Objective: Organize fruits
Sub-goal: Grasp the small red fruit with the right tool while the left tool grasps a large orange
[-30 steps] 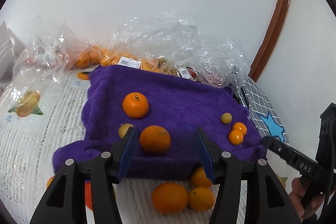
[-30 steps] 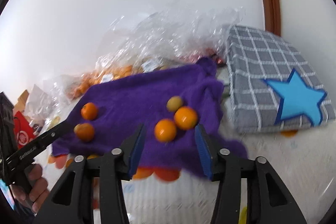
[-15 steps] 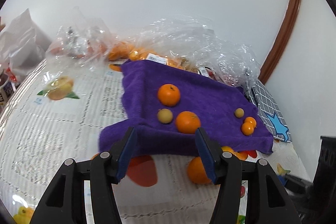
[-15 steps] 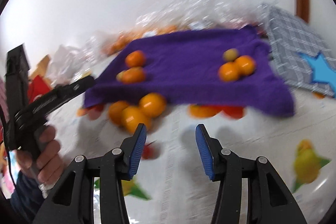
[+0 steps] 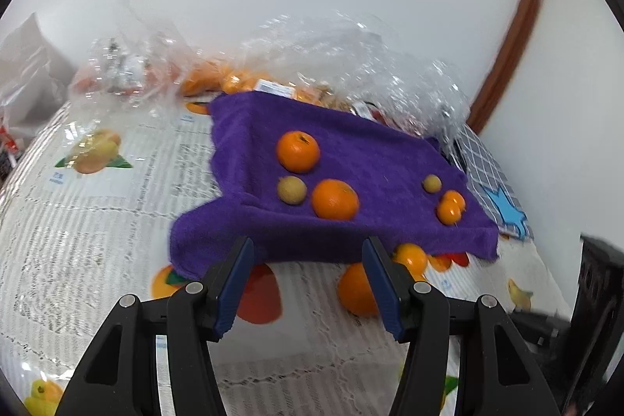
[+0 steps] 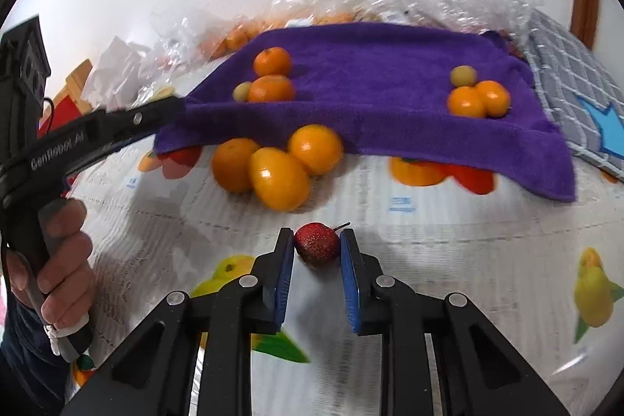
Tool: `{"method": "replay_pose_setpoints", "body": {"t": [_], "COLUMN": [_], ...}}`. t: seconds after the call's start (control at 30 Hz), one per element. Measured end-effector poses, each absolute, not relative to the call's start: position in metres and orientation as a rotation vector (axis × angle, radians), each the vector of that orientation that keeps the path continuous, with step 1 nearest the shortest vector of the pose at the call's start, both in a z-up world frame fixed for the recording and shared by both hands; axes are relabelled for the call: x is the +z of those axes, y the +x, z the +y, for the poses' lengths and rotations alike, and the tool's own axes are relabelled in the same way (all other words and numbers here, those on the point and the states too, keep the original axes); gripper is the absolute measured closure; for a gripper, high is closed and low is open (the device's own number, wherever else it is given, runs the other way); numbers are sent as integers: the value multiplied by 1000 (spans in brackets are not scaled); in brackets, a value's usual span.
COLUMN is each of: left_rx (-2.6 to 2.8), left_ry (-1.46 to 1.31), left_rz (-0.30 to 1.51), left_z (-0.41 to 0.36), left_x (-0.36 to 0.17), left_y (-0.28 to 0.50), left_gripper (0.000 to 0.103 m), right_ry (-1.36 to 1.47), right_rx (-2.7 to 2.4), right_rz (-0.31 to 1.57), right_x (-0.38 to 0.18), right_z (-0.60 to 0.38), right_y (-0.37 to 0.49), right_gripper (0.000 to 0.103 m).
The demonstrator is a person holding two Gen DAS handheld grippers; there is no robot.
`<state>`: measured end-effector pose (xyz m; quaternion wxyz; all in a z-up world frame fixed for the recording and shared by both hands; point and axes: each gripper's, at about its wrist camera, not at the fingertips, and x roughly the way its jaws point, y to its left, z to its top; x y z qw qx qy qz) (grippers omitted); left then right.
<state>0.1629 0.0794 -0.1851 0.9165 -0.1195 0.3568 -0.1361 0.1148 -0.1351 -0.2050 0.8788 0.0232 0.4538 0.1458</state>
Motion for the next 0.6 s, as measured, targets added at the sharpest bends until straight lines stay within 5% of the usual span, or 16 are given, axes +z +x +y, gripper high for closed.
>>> {"method": "replay_pose_setpoints", "body": {"t": [0.6], "left_rx": [-341], "left_ry": [-76], "left_rz": [916], "left_z": [25], "left_x": [-209], "left_y": [174], "left_gripper": [44], "right_ry": [23], "right_rx": [170], "right_rz": [893], "right_x": [-200], "right_z": [-207], "right_y": [113], "right_gripper": [79]}}
